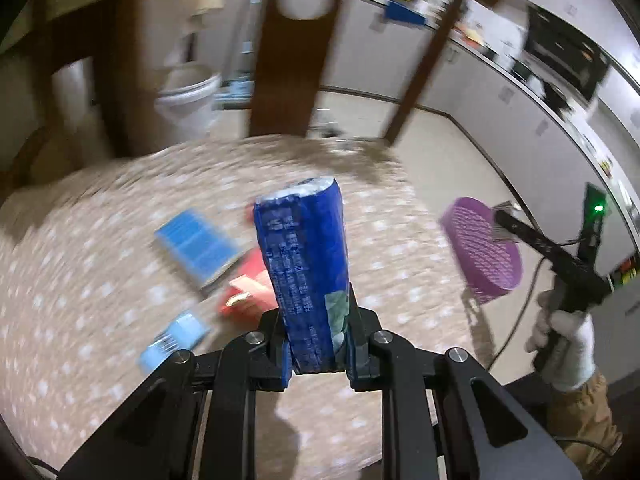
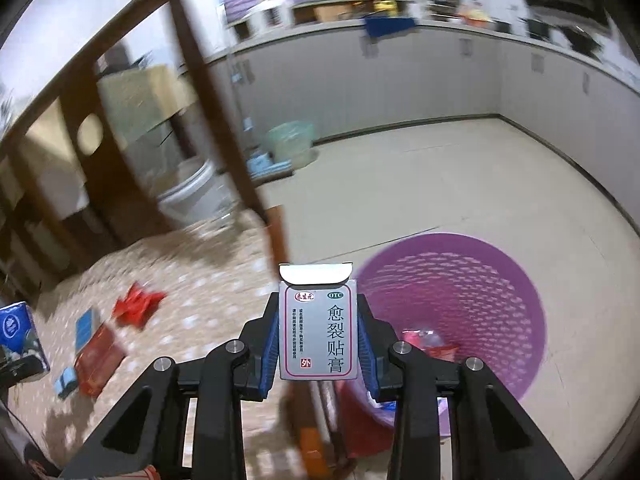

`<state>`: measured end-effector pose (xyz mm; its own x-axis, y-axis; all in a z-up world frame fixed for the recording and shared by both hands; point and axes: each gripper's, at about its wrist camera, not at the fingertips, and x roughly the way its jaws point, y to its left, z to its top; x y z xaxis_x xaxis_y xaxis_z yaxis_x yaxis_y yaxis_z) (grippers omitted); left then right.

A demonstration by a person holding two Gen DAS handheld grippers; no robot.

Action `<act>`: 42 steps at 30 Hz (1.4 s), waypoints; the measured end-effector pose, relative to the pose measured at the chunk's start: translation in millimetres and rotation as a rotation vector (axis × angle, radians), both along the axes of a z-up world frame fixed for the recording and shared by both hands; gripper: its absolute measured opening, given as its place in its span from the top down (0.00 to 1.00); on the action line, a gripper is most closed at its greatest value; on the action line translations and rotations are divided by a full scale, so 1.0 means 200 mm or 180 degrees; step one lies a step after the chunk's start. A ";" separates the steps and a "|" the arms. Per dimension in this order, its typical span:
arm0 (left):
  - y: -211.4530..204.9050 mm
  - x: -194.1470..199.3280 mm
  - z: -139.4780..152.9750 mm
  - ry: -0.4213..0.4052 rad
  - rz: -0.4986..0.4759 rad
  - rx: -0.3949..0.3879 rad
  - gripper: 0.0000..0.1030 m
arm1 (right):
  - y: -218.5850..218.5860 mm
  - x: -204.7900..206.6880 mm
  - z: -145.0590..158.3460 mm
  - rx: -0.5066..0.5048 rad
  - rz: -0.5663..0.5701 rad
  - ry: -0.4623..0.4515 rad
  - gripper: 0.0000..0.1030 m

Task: Collect trash
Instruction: 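Carry blue box and white plaster box over the purple basket and open both grippers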

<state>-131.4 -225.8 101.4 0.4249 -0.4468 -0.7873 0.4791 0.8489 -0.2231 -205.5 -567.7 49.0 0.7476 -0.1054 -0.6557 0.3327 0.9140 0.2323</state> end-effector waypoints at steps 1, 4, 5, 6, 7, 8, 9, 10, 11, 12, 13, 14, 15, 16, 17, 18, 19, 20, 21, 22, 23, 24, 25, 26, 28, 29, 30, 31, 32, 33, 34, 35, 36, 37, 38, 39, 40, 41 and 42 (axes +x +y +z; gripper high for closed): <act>-0.07 0.00 0.01 -0.0009 -0.0077 0.0001 0.82 | -0.04 -0.01 -0.01 0.0035 -0.0061 -0.0024 0.65; -0.30 0.01 0.02 -0.0012 -0.0310 0.0004 0.82 | -0.19 -0.05 -0.05 0.0152 -0.0268 -0.0044 0.65; -0.39 0.02 0.02 -0.0005 -0.0390 -0.0001 0.82 | -0.23 -0.06 -0.05 0.0172 -0.0303 -0.0052 0.65; -0.47 0.02 0.02 0.0002 -0.0466 -0.0005 0.82 | -0.26 -0.06 -0.05 0.0171 -0.0340 -0.0060 0.65; -0.54 0.02 0.02 0.0007 -0.0531 -0.0005 0.82 | -0.28 -0.07 -0.05 0.0156 -0.0376 -0.0065 0.65; -0.63 0.03 0.02 0.0017 -0.0612 -0.0003 0.82 | -0.31 -0.08 -0.05 0.0133 -0.0428 -0.0063 0.65; -0.70 0.03 0.01 0.0034 -0.0678 -0.0005 0.82 | -0.34 -0.08 -0.05 0.0135 -0.0464 -0.0059 0.65; -0.77 0.03 0.00 0.0059 -0.0746 -0.0010 0.82 | -0.36 -0.09 -0.06 0.0155 -0.0500 -0.0058 0.65; -0.83 0.03 -0.01 0.0083 -0.0801 -0.0014 0.82 | -0.39 -0.10 -0.07 0.0190 -0.0534 -0.0055 0.65; -0.90 0.04 -0.03 0.0109 -0.0861 -0.0007 0.82 | -0.41 -0.12 -0.07 0.0226 -0.0572 -0.0050 0.65; -0.98 0.04 -0.05 0.0136 -0.0926 0.0012 0.82 | -0.45 -0.13 -0.08 0.0272 -0.0616 -0.0045 0.65; -1.03 0.04 -0.07 0.0155 -0.0960 0.0023 0.82 | -0.47 -0.14 -0.09 0.0311 -0.0647 -0.0047 0.65; -1.09 0.04 -0.09 0.0185 -0.1016 0.0042 0.82 | -0.49 -0.15 -0.09 0.0357 -0.0679 -0.0055 0.65; -1.14 0.04 -0.10 0.0204 -0.1053 0.0055 0.82 | -0.52 -0.16 -0.10 0.0403 -0.0709 -0.0068 0.65; -1.21 0.05 -0.12 0.0225 -0.1093 0.0075 0.82 | -0.55 -0.18 -0.10 0.0448 -0.0742 -0.0081 0.65; -1.26 0.05 -0.13 0.0238 -0.1126 0.0090 0.82 | -0.57 -0.18 -0.10 0.0473 -0.0762 -0.0085 0.65; -1.31 0.05 -0.14 0.0254 -0.1168 0.0109 0.82 | -0.59 -0.19 -0.11 0.0507 -0.0788 -0.0083 0.65; -1.35 0.05 -0.15 0.0259 -0.1190 0.0117 0.82 | -0.61 -0.19 -0.12 0.0532 -0.0803 -0.0077 0.65; -1.39 0.05 -0.16 0.0257 -0.1216 0.0123 0.82 | -0.63 -0.19 -0.12 0.0564 -0.0819 -0.0070 0.64; -1.42 0.05 -0.17 0.0247 -0.1231 0.0128 0.81 | -0.64 -0.19 -0.14 0.0590 -0.0831 -0.0063 0.64; -1.44 0.06 -0.18 0.0240 -0.1247 0.0125 0.75 | -0.66 -0.18 -0.15 0.0631 -0.0852 -0.0048 0.63; -1.46 0.06 -0.18 0.0224 -0.1264 0.0130 0.69 | -0.67 -0.19 -0.16 0.0659 -0.0870 -0.0036 0.62; -1.47 0.06 -0.18 0.0174 -0.1249 0.0155 0.54 | -0.67 -0.18 -0.16 0.0684 -0.0883 -0.0025 0.60; -1.46 0.05 -0.18 0.0118 -0.1221 0.0161 0.41 | -0.68 -0.18 -0.17 0.0727 -0.0883 -0.0024 0.53; -1.43 0.03 -0.16 0.0027 -0.1183 0.0151 0.35 | -0.68 -0.18 -0.17 0.0741 -0.0886 -0.0044 0.48; -1.41 0.02 -0.16 0.0017 -0.1181 0.0165 0.35 | -0.67 -0.18 -0.16 0.0717 -0.0882 -0.0056 0.47; -1.40 0.02 -0.15 0.0006 -0.1173 0.0183 0.35 | -0.66 -0.17 -0.15 0.0702 -0.0867 -0.0066 0.46; -1.39 0.01 -0.14 -0.0016 -0.1155 0.0203 0.35 | -0.66 -0.16 -0.15 0.0698 -0.0856 -0.0069 0.46; -1.36 0.00 -0.14 -0.0050 -0.1134 0.0217 0.34 | -0.64 -0.15 -0.15 0.0691 -0.0839 -0.0069 0.46; -1.33 -0.02 -0.12 -0.0089 -0.1108 0.0227 0.33 | -0.62 -0.13 -0.15 0.0673 -0.0816 -0.0061 0.46; -1.29 -0.04 -0.11 -0.0131 -0.1075 0.0237 0.29 | -0.60 -0.12 -0.14 0.0660 -0.0796 -0.0058 0.46; -1.25 -0.05 -0.10 -0.0167 -0.1037 0.0244 0.26 | -0.59 -0.11 -0.14 0.0652 -0.0776 -0.0060 0.45; -1.20 -0.07 -0.09 -0.0206 -0.0992 0.0251 0.25 | -0.57 -0.10 -0.14 0.0641 -0.0743 -0.0066 0.45; -1.17 -0.08 -0.08 -0.0238 -0.0955 0.0255 0.23 | -0.55 -0.09 -0.14 0.0630 -0.0712 -0.0073 0.45; -1.10 -0.11 -0.08 -0.0270 -0.0904 0.0265 0.23 | -0.52 -0.07 -0.13 0.0604 -0.0667 -0.0091 0.44; -1.06 -0.12 -0.07 -0.0277 -0.0870 0.0269 0.23 | -0.49 -0.06 -0.12 0.0574 -0.0627 -0.0110 0.41; -1.01 -0.13 -0.07 -0.0266 -0.0840 0.0270 0.23 | -0.44 -0.04 -0.11 0.0532 -0.0576 -0.0133 0.39; -0.95 -0.14 -0.08 -0.0244 -0.0790 0.0290 0.23 | -0.41 -0.03 -0.10 0.0497 -0.0539 -0.0149 0.37; -0.88 -0.15 -0.09 -0.0244 -0.0726 0.0339 0.23 | -0.36 -0.02 -0.09 0.0438 -0.0488 -0.0171 0.36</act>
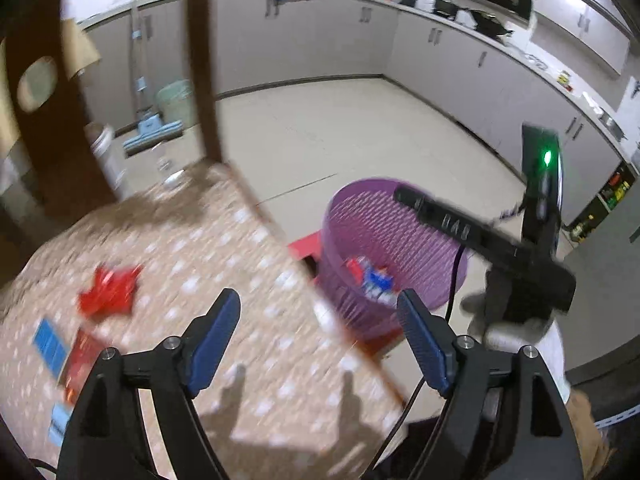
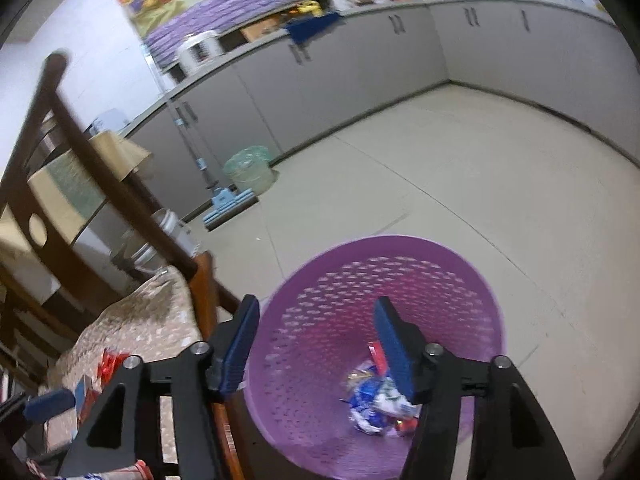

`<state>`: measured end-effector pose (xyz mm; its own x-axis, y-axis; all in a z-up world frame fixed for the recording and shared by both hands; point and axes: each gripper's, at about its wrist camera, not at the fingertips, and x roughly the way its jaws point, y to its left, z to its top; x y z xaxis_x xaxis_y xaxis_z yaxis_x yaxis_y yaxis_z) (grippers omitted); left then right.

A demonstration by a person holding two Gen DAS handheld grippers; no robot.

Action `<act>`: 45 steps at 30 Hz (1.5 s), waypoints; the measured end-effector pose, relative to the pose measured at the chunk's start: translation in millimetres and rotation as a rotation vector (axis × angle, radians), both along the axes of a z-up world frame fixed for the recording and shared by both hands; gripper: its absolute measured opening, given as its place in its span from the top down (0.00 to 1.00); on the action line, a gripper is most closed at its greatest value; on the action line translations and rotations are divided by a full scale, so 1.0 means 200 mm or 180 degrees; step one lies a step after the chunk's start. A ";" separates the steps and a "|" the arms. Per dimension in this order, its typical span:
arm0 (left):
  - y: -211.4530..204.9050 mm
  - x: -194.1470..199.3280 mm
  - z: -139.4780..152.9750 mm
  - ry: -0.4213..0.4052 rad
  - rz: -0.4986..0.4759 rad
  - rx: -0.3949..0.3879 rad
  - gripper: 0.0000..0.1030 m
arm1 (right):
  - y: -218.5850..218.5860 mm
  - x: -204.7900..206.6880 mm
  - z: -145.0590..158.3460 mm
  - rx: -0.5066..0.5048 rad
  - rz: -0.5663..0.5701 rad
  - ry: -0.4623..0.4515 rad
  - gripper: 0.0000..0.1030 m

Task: Collect trash
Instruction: 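Carry blue box and white plaster box over the purple basket and open both grippers, then grasp the JOJO card pack with left gripper while right grasps red cigarette box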

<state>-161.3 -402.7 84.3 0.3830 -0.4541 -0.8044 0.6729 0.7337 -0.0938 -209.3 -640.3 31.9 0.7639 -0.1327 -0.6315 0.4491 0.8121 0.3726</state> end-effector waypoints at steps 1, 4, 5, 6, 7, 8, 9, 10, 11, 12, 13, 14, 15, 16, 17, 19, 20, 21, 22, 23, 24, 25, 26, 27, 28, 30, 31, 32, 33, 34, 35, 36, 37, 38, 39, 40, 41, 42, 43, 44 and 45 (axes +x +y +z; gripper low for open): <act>0.05 0.00 0.00 -0.0021 0.0058 0.0043 0.23 | 0.04 0.01 0.01 -0.0061 0.0045 -0.0020 0.35; 0.29 0.02 -0.01 -0.0036 0.0298 0.0097 0.23 | 0.20 0.04 0.04 -0.0283 0.0210 -0.0078 0.30; 0.40 0.05 -0.01 -0.0022 0.0442 0.0105 0.23 | 0.24 0.05 0.05 -0.0321 0.0252 -0.0090 0.28; 0.48 0.07 0.00 -0.0005 0.0550 0.0099 0.23 | 0.29 0.06 0.05 -0.0354 0.0310 -0.0101 0.27; 0.56 0.10 0.00 0.0019 0.0668 0.0089 0.23 | 0.33 0.07 0.05 -0.0379 0.0380 -0.0105 0.27; 0.66 0.14 -0.01 0.0053 0.0821 0.0092 0.23 | 0.37 0.09 0.05 -0.0403 0.0456 -0.0096 0.27; 0.74 0.18 -0.02 0.0092 0.0962 0.0110 0.23 | 0.42 0.10 0.04 -0.0434 0.0530 -0.0064 0.27; 0.82 0.22 -0.03 0.0137 0.1105 0.0128 0.23 | 0.45 0.12 0.03 -0.0456 0.0581 -0.0034 0.26; 0.91 0.26 -0.05 0.0197 0.1265 0.0125 0.23 | 0.49 0.14 0.02 -0.0479 0.0643 0.0004 0.26; 0.97 0.29 -0.06 0.0244 0.1366 0.0112 0.23 | 0.53 0.15 0.01 -0.0494 0.0707 0.0043 0.26; 1.03 0.33 -0.08 0.0295 0.1468 0.0105 0.23 | 0.55 0.16 0.00 -0.0501 0.0753 0.0067 0.26; 1.08 0.38 -0.11 0.0357 0.1585 0.0111 0.23 | 0.59 0.18 -0.01 -0.0513 0.0811 0.0092 0.26; 1.11 0.43 -0.13 0.0404 0.1655 0.0113 0.23 | 0.61 0.19 -0.02 -0.0529 0.0847 0.0101 0.26; 1.14 0.47 -0.15 0.0451 0.1716 0.0112 0.23 | 0.62 0.19 -0.02 -0.0543 0.0871 0.0103 0.26; 1.15 0.52 -0.18 0.0499 0.1786 0.0134 0.23 | 0.64 0.21 -0.02 -0.0555 0.0899 0.0105 0.26; 1.17 0.60 -0.24 0.0577 0.1929 0.0200 0.23 | 0.66 0.22 -0.03 -0.0554 0.0948 0.0103 0.26; 1.15 0.64 -0.27 0.0605 0.1951 0.0210 0.23 | 0.66 0.22 -0.03 -0.0546 0.0970 0.0102 0.26; 1.14 0.68 -0.29 0.0615 0.1986 0.0260 0.23 | 0.66 0.22 -0.03 -0.0534 0.0990 0.0106 0.26; 1.12 0.71 -0.31 0.0612 0.2018 0.0310 0.23 | 0.67 0.22 -0.04 -0.0523 0.1008 0.0115 0.26; 1.10 0.74 -0.34 0.0607 0.2030 0.0354 0.23 | 0.67 0.23 -0.04 -0.0513 0.1023 0.0126 0.26; 1.08 0.76 -0.36 0.0613 0.2027 0.0397 0.23 | 0.67 0.23 -0.04 -0.0501 0.1033 0.0133 0.26; 1.06 0.79 -0.39 0.0639 0.2041 0.0481 0.23 | 0.67 0.23 -0.04 -0.0485 0.1041 0.0137 0.26; 1.05 0.80 -0.41 0.0678 0.2049 0.0495 0.23 | 0.66 0.23 -0.05 -0.0464 0.1047 0.0138 0.26; 1.05 0.80 -0.44 0.0745 0.2066 0.0505 0.23 | 0.66 0.23 -0.04 -0.0442 0.1052 0.0138 0.26; 1.04 0.80 -0.45 0.0695 0.2076 0.0552 0.23 | 0.66 0.23 -0.05 -0.0421 0.1056 0.0138 0.26; 1.01 0.78 -0.46 0.0655 0.2025 0.0650 0.23 | 0.65 0.23 -0.05 -0.0384 0.1069 0.0143 0.26; 1.01 0.77 -0.46 0.0650 0.1981 0.0673 0.24 | 0.65 0.24 -0.05 -0.0372 0.1074 0.0147 0.26; 1.01 0.75 -0.46 0.0652 0.1952 0.0639 0.34 | 0.65 0.24 -0.05 -0.0350 0.1083 0.0152 0.26; 1.01 0.74 -0.45 0.0654 0.1934 0.0609 0.39 | 0.65 0.24 -0.06 -0.0323 0.1096 0.0159 0.26; 1.03 0.71 -0.43 0.0640 0.1921 0.0580 0.48 | 0.66 0.24 -0.06 -0.0307 0.1110 0.0163 0.26; 1.05 0.69 -0.42 0.0641 0.1891 0.0516 0.48 | 0.67 0.24 -0.07 -0.0300 0.1126 0.0170 0.26; 1.07 0.67 -0.40 0.0665 0.1872 0.0441 0.48 | 0.68 0.25 -0.07 -0.0310 0.1152 0.0178 0.26; 1.11 0.64 -0.38 0.0670 0.1869 0.0378 0.48 | 0.70 0.25 -0.07 -0.0333 0.1185 0.0183 0.26; 1.13 0.62 -0.37 0.0660 0.1863 0.0341 0.48 | 0.71 0.25 -0.07 -0.0352 0.1208 0.0184 0.26; 1.18 0.60 -0.34 0.0641 0.1853 0.0289 0.48 | 0.74 0.25 -0.07 -0.0374 0.1245 0.0187 0.26; 1.22 0.55 -0.30 0.0611 0.1842 0.0222 0.48 | 0.75 0.25 -0.08 -0.0384 0.1280 0.0193 0.26; 1.26 0.51 -0.27 0.0574 0.1838 0.0150 0.48 | 0.79 0.24 -0.09 -0.0391 0.1337 0.0215 0.26; 1.31 0.46 -0.22 0.0528 0.1831 0.0068 0.48 | 0.82 0.23 -0.09 -0.0381 0.1386 0.0230 0.26; 1.35 0.43 -0.19 0.0488 0.1826 0.0010 0.48 | 0.85 0.21 -0.08 -0.0343 0.1433 0.0230 0.26; 1.40 0.37 -0.15 0.0422 0.1829 -0.0052 0.48 | 0.89 0.20 -0.08 -0.0242 0.1499 0.0226 0.26; 1.44 0.36 -0.13 0.0372 0.1840 -0.0078 0.48 | 0.93 0.19 -0.07 -0.0084 0.1601 0.0222 0.26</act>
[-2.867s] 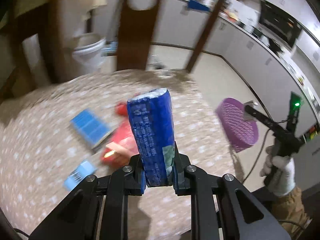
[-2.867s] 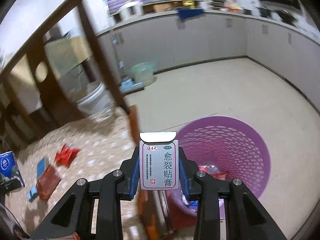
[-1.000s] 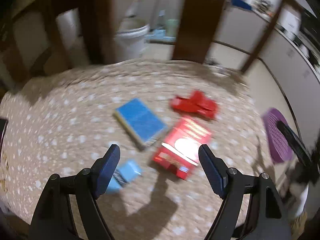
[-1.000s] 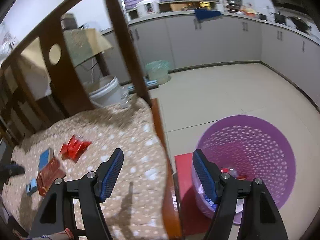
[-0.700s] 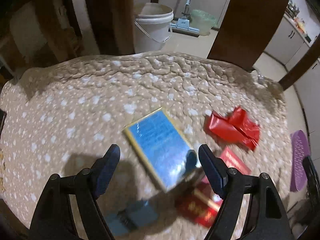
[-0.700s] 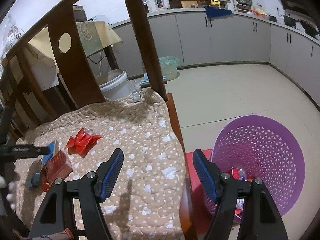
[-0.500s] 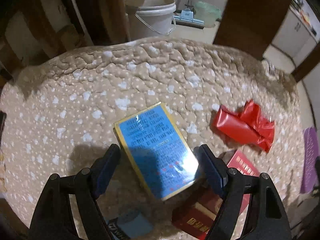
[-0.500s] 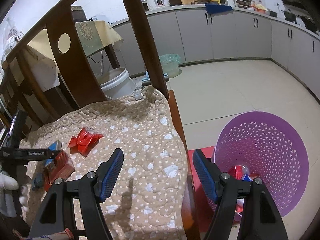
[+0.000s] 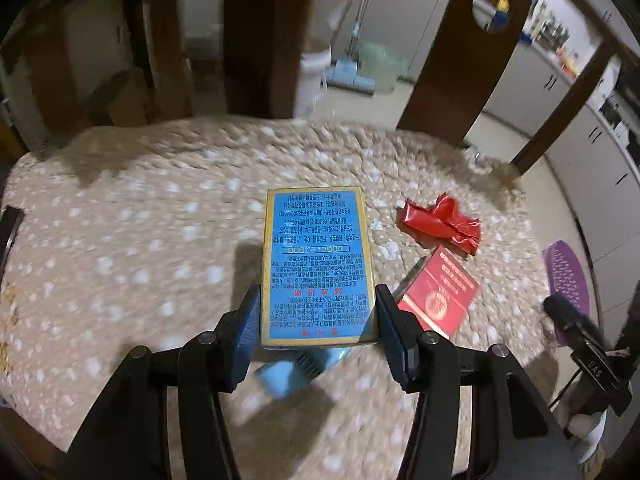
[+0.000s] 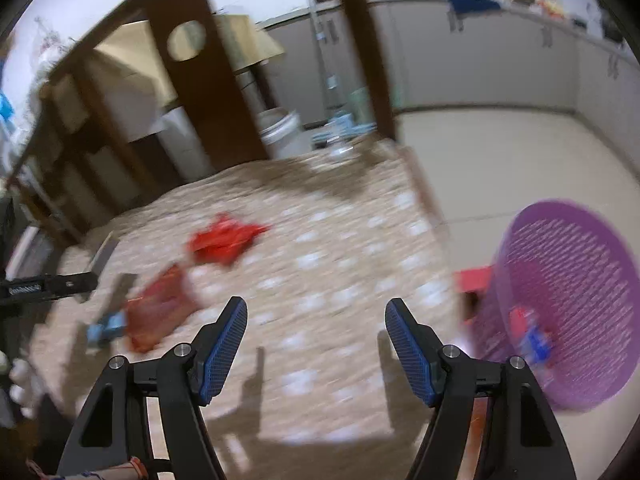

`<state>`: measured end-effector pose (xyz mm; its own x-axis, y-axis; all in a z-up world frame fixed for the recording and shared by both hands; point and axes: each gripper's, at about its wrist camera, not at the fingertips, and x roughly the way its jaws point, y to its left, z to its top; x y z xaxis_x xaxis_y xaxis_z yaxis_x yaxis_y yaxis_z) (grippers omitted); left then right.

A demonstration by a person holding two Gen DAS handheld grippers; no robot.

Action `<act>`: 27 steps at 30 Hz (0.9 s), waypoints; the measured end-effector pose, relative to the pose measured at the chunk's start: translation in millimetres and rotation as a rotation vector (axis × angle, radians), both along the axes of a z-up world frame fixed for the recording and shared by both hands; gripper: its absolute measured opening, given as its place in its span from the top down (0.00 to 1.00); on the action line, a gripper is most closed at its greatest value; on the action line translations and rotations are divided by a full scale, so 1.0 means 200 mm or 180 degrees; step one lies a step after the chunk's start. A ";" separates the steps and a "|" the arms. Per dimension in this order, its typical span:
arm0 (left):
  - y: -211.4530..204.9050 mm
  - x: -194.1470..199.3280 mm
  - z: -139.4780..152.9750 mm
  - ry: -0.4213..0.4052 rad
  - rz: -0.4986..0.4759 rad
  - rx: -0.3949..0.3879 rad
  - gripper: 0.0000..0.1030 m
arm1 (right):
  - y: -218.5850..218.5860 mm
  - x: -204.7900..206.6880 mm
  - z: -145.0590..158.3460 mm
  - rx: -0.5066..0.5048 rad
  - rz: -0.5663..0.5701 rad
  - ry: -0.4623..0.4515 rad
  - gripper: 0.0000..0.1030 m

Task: Collect trash
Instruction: 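Grasp the JOJO card pack with left gripper while right grasps red cigarette box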

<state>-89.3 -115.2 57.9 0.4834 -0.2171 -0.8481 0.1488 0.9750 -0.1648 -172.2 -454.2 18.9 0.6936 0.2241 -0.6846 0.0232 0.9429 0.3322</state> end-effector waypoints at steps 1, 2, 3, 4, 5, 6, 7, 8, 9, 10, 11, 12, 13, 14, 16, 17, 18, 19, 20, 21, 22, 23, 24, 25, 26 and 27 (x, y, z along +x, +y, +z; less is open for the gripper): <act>0.03 -0.02 0.03 -0.0057 0.0011 0.0005 0.48 | 0.04 -0.01 0.01 0.0142 0.0105 0.0035 0.26; 0.08 -0.07 0.06 -0.0142 0.0017 0.0029 0.48 | 0.09 -0.01 0.01 0.0277 0.0212 0.0079 0.24; 0.11 -0.10 0.06 -0.0198 0.0028 0.0066 0.48 | 0.15 -0.01 0.01 0.0386 0.0285 0.0135 0.23; 0.13 -0.13 0.08 -0.0250 0.0046 0.0116 0.48 | 0.19 0.00 0.01 0.0478 0.0331 0.0202 0.22; 0.17 -0.17 0.09 -0.0304 0.0066 0.0162 0.48 | 0.24 0.03 0.00 0.0598 0.0369 0.0300 0.22; 0.19 -0.20 0.09 -0.0327 0.0079 0.0172 0.48 | 0.29 0.07 -0.03 0.0754 0.0387 0.0426 0.22; 0.22 -0.23 0.09 -0.0342 0.0094 0.0171 0.48 | 0.33 0.11 -0.04 0.0866 0.0386 0.0521 0.22; 0.26 -0.26 0.10 -0.0356 0.0119 0.0165 0.48 | 0.36 0.15 -0.07 0.1006 0.0365 0.0644 0.22; 0.28 -0.27 0.09 -0.0357 0.0134 0.0157 0.48 | 0.39 0.20 -0.10 0.1123 0.0326 0.0761 0.22; 0.31 -0.29 0.09 -0.0348 0.0147 0.0142 0.48 | 0.42 0.26 -0.12 0.1185 0.0263 0.0873 0.22; 0.34 -0.31 0.09 -0.0346 0.0149 0.0115 0.48 | 0.45 0.29 -0.13 0.1179 0.0215 0.0931 0.22; 0.36 -0.32 0.08 -0.0349 0.0148 0.0098 0.48 | 0.48 0.33 -0.14 0.1146 0.0145 0.0993 0.21; 0.38 -0.33 0.07 -0.0368 0.0154 0.0100 0.48 | 0.50 0.35 -0.14 0.1110 0.0107 0.1022 0.21; 0.39 -0.34 0.06 -0.0391 0.0154 0.0123 0.48 | 0.54 0.39 -0.14 0.1016 0.0059 0.1044 0.18; 0.42 -0.33 0.03 -0.0390 0.0185 0.0172 0.48 | 0.61 0.44 -0.12 0.0790 0.0001 0.1038 0.18; 0.44 -0.32 0.01 -0.0366 0.0206 0.0147 0.48 | 0.63 0.47 -0.11 0.0702 0.0007 0.1034 0.18; 0.46 -0.30 -0.03 -0.0332 0.0226 0.0092 0.48 | 0.69 0.49 -0.10 0.0569 0.0025 0.1039 0.18; 0.48 -0.28 -0.06 -0.0314 0.0248 0.0054 0.48 | 0.71 0.50 -0.10 0.0497 0.0029 0.1049 0.18; 0.49 -0.26 -0.09 -0.0306 0.0262 0.0064 0.49 | 0.76 0.52 -0.11 0.0379 0.0024 0.1089 0.17; 0.49 -0.24 -0.12 -0.0282 0.0272 0.0070 0.49 | 0.78 0.53 -0.12 0.0289 0.0008 0.1124 0.17; 0.50 -0.22 -0.16 -0.0238 0.0270 0.0045 0.50 | 0.81 0.54 -0.13 0.0171 -0.0011 0.1129 0.17; 0.50 -0.21 -0.18 -0.0199 0.0255 -0.0023 0.50 | 0.83 0.55 -0.13 0.0083 -0.0005 0.1115 0.16; 0.50 -0.20 -0.20 -0.0183 0.0246 -0.0061 0.50 | 0.85 0.55 -0.13 -0.0015 0.0017 0.1113 0.16; 0.50 -0.19 -0.21 -0.0158 0.0236 -0.0083 0.50 | 0.87 0.55 -0.14 -0.0106 0.0048 0.1115 0.16; 0.50 -0.19 -0.21 -0.0151 0.0226 -0.0107 0.50 | 0.89 0.56 -0.14 -0.0244 0.0113 0.1117 0.18; 0.51 -0.20 -0.20 -0.0153 0.0202 -0.0154 0.50 | 0.91 0.56 -0.14 -0.0371 0.0169 0.1122 0.25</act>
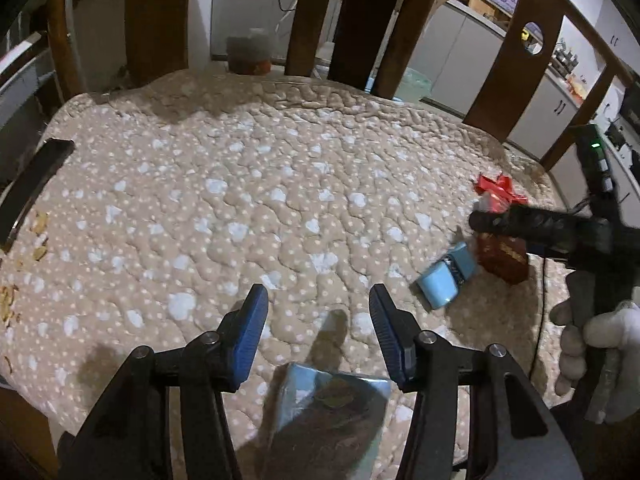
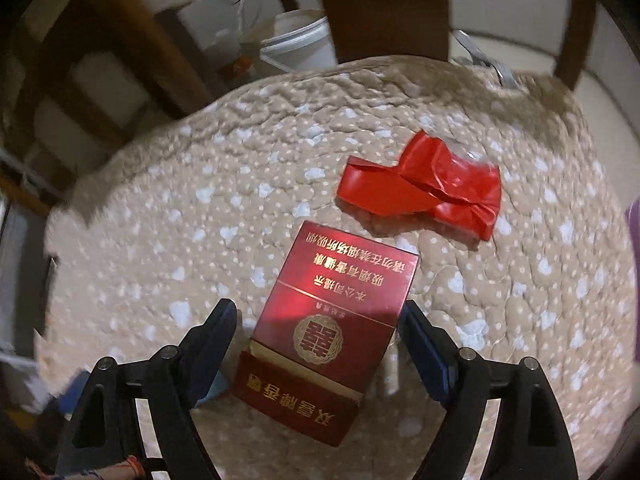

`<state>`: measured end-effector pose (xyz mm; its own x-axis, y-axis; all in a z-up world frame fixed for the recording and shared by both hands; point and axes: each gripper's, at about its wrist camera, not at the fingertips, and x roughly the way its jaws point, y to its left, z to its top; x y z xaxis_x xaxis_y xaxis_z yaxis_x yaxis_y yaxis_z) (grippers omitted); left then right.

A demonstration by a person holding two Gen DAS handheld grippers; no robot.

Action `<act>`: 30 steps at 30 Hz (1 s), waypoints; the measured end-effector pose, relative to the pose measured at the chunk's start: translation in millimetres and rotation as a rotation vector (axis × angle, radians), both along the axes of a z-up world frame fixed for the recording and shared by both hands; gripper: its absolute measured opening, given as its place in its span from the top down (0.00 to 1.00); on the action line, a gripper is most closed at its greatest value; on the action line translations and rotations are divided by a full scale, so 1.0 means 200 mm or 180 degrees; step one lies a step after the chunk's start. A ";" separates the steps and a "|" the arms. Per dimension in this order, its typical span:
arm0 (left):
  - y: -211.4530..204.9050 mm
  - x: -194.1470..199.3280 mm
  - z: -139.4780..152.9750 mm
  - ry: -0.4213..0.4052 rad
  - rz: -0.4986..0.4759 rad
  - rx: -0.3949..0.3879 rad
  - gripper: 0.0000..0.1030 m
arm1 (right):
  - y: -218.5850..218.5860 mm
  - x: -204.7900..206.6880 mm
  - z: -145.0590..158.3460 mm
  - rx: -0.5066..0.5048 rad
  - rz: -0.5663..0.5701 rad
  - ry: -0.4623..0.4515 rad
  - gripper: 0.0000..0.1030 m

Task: Collect trash
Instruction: 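Grasp the JOJO card pack with left gripper while right grasps red cigarette box, then carry JOJO pack and red cigarette box over the purple basket and open both grippers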

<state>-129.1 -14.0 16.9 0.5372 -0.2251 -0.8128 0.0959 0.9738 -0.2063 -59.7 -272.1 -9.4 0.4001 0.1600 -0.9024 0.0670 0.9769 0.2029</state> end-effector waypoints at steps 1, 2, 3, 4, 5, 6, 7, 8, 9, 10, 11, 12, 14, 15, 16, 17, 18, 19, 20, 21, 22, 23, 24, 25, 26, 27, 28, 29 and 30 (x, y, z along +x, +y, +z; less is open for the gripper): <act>0.01 -0.01 0.01 -0.0004 -0.0028 -0.0035 0.48 | 0.01 0.00 0.00 -0.0114 0.0052 -0.0003 0.30; 0.02 -0.03 0.03 -0.0010 -0.0060 -0.0047 0.44 | 0.02 0.00 0.00 -0.0256 0.0096 -0.0014 0.41; 0.03 -0.05 0.05 -0.0021 -0.0077 -0.0037 0.40 | 0.02 -0.01 0.00 -0.0324 0.0113 -0.0021 0.41; 0.04 -0.07 0.07 -0.0037 -0.0096 -0.0015 0.32 | 0.01 -0.01 0.00 -0.0313 0.0148 -0.0034 0.41; 0.04 -0.11 0.08 -0.0048 -0.0113 0.0007 0.28 | -0.01 -0.02 0.01 -0.0256 0.0167 -0.0045 0.41; 0.05 -0.14 0.09 -0.0051 -0.0128 0.0036 0.26 | -0.02 -0.02 0.01 -0.0211 0.0170 -0.0057 0.42; 0.05 -0.18 0.09 -0.0035 -0.0143 0.0076 0.26 | -0.05 -0.04 0.02 -0.0169 0.0167 -0.0072 0.42; 0.05 -0.21 0.09 -0.0010 -0.0160 0.0131 0.26 | -0.06 -0.04 0.02 -0.0114 0.0162 -0.0094 0.42; 0.04 -0.24 0.07 0.0016 -0.0183 0.0198 0.25 | -0.08 -0.06 0.03 -0.0050 0.0157 -0.0125 0.41; 0.03 -0.27 0.06 0.0034 -0.0199 0.0259 0.25 | -0.12 -0.09 0.05 -0.0013 0.0159 -0.0149 0.41; 0.01 -0.29 0.03 0.0059 -0.0242 0.0361 0.25 | -0.14 -0.11 0.06 0.0019 0.0161 -0.0180 0.41; -0.01 -0.31 0.00 0.0089 -0.0278 0.0435 0.24 | -0.16 -0.13 0.08 0.0044 0.0165 -0.0213 0.41; -0.07 -0.32 -0.06 0.0180 -0.0358 0.0612 0.24 | -0.21 -0.19 0.11 0.0095 0.0188 -0.0291 0.41; -0.10 -0.32 -0.09 0.0186 -0.0383 0.0679 0.24 | -0.24 -0.21 0.12 0.0110 0.0199 -0.0331 0.41; -0.13 -0.32 -0.11 0.0165 -0.0376 0.0794 0.24 | -0.27 -0.25 0.14 0.0119 0.0215 -0.0385 0.41; -0.14 -0.32 -0.12 0.0135 -0.0358 0.0825 0.24 | -0.28 -0.27 0.15 0.0116 0.0225 -0.0423 0.41; -0.14 -0.31 -0.11 0.0111 -0.0312 0.0791 0.24 | -0.29 -0.31 0.17 0.0093 0.0236 -0.0477 0.41; -0.13 -0.30 -0.10 0.0147 -0.0287 0.0691 0.36 | -0.31 -0.35 0.19 0.0066 0.0245 -0.0523 0.41; -0.13 -0.30 -0.08 0.0162 -0.0270 0.0636 0.48 | -0.33 -0.38 0.20 0.0027 0.0250 -0.0575 0.41; -0.12 -0.30 -0.07 0.0165 -0.0256 0.0616 0.48 | -0.37 -0.42 0.22 -0.0018 0.0247 -0.0630 0.41; -0.13 -0.30 -0.05 0.0153 -0.0246 0.0595 0.48 | -0.41 -0.45 0.23 -0.0055 0.0241 -0.0683 0.41; -0.13 -0.30 -0.03 0.0131 -0.0228 0.0586 0.48 | -0.44 -0.47 0.23 -0.0084 0.0228 -0.0720 0.41; -0.14 -0.30 -0.01 0.0115 -0.0222 0.0586 0.48 | -0.47 -0.50 0.23 -0.0114 0.0209 -0.0753 0.41; -0.15 -0.30 0.01 0.0098 -0.0221 0.0577 0.48 | -0.50 -0.51 0.23 -0.0136 0.0188 -0.0779 0.41; -0.16 -0.30 0.03 0.0085 -0.0224 0.0560 0.48 | -0.54 -0.53 0.24 -0.0155 0.0154 -0.0812 0.41; -0.18 -0.29 0.06 0.0064 -0.0181 0.0463 0.48 | -0.59 -0.55 0.24 -0.0166 0.0115 -0.0844 0.41; -0.22 -0.29 0.09 0.0037 -0.0208 0.0447 0.48 | -0.60 -0.54 0.23 -0.0175 0.0087 -0.0862 0.41; -0.24 -0.29 0.11 0.0013 -0.0231 0.0446 0.48 | -0.63 -0.55 0.23 -0.0188 0.0047 -0.0891 0.41; -0.28 -0.28 0.14 -0.0025 -0.0266 0.0450 0.48 | -0.67 -0.56 0.23 -0.0199 0.0004 -0.0921 0.41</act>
